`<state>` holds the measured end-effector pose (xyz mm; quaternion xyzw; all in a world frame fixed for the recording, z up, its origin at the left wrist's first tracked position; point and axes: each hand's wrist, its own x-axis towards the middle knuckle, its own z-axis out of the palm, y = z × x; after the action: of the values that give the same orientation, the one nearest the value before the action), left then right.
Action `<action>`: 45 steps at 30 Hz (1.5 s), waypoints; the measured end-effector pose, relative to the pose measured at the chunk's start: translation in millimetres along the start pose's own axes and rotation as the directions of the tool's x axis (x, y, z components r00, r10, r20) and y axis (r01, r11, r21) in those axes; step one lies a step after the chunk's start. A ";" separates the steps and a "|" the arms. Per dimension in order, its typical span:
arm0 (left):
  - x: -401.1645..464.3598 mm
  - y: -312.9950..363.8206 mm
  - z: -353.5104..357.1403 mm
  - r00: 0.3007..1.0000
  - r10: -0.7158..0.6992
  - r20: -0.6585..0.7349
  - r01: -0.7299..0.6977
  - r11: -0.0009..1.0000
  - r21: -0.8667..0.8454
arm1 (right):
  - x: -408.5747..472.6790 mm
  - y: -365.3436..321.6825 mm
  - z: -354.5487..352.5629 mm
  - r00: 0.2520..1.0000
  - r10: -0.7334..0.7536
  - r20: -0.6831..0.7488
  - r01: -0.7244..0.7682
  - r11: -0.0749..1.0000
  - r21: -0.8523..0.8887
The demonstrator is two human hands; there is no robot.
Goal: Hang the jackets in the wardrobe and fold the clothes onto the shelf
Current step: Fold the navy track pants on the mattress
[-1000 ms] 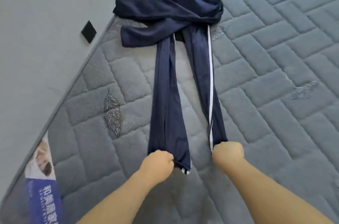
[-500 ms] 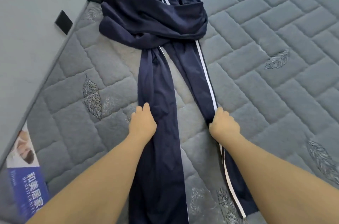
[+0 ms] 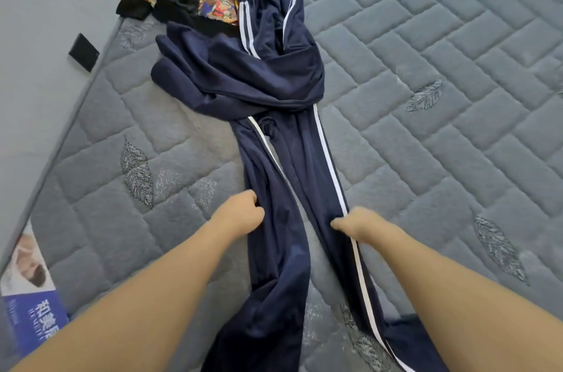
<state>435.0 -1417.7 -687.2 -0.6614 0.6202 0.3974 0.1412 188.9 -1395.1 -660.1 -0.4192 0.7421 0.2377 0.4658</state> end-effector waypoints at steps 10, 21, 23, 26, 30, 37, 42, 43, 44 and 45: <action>50.9 34.4 -57.2 0.913 0.090 -0.398 0.005 0.973 0.233 | 37.8 -88.5 -12.8 0.766 -0.389 -0.511 0.423 0.904 -0.054; 126.0 38.4 -114.9 0.769 0.366 -0.524 0.008 0.814 0.581 | 92.3 -122.9 -70.8 0.832 -0.253 -0.495 0.279 0.960 -0.021; 130.7 43.0 -104.2 0.719 0.481 -0.501 -0.043 0.750 0.660 | 102.0 -128.9 -64.7 0.814 -0.290 -0.503 0.313 0.949 -0.040; 130.9 52.7 -81.9 0.627 0.689 -0.364 -0.217 0.604 0.767 | 110.7 -130.3 -58.7 0.820 -0.347 -0.456 0.361 0.931 -0.059; 144.3 63.2 -66.9 0.774 0.615 -0.152 -0.411 0.669 0.619 | 110.6 -107.6 -74.9 0.804 -0.385 -0.454 0.231 0.905 -0.358; 168.8 95.8 -151.8 0.868 0.242 -0.434 -0.433 0.798 -0.420 | 71.7 -90.3 -115.1 0.969 -0.053 -0.240 -0.160 0.606 -0.780; 159.9 63.5 -192.1 0.762 -0.306 -0.571 0.136 0.938 -0.320 | 63.2 -112.5 -147.6 0.960 0.236 -0.150 -0.268 0.628 -0.730; 155.5 60.8 -183.6 0.742 -0.150 -0.653 0.101 0.989 -0.112 | 67.6 -117.3 -149.3 0.965 0.104 -0.241 -0.242 0.710 -0.661; 151.8 61.4 -172.4 0.715 0.068 -0.696 0.012 0.994 0.109 | 74.0 -123.4 -149.0 0.937 -0.056 -0.345 -0.160 0.808 -0.566; 151.3 64.1 -159.1 0.684 0.282 -0.672 -0.081 0.946 0.315 | 83.0 -129.7 -145.7 0.883 -0.195 -0.427 -0.045 0.870 -0.491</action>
<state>418.0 -1645.3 -671.1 -0.6731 0.7358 0.0396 -0.0634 208.9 -1606.1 -663.2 -0.5965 0.7301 0.2909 0.1632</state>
